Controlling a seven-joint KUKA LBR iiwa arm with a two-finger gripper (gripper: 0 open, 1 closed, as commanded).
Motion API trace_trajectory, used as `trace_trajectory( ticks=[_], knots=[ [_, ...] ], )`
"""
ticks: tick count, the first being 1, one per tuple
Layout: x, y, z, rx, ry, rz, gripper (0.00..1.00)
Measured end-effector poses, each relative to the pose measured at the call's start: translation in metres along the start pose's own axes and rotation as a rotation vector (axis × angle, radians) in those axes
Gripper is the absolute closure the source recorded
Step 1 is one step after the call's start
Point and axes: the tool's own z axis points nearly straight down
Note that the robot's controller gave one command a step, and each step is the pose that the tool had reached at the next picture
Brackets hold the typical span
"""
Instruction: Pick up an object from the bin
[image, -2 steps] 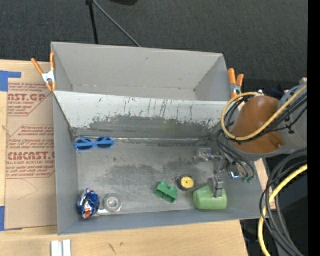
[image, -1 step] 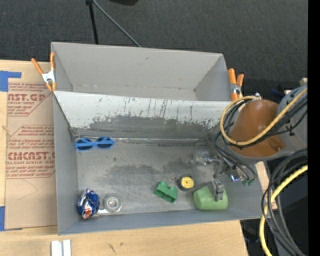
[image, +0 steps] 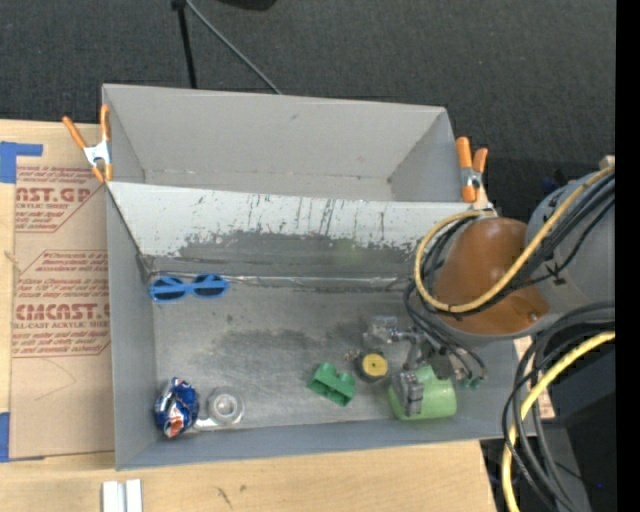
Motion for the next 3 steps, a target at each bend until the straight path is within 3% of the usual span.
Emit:
trace_trajectory(
  ticks=[1,2,3],
  knots=[
    [-0.005,0.026,0.01,-0.003,0.035,-0.003,0.0],
    [-0.063,-0.005,0.012,0.0,0.033,-0.079,0.0],
    [-0.094,-0.051,-0.04,-0.003,0.031,-0.281,0.0]
  ],
)
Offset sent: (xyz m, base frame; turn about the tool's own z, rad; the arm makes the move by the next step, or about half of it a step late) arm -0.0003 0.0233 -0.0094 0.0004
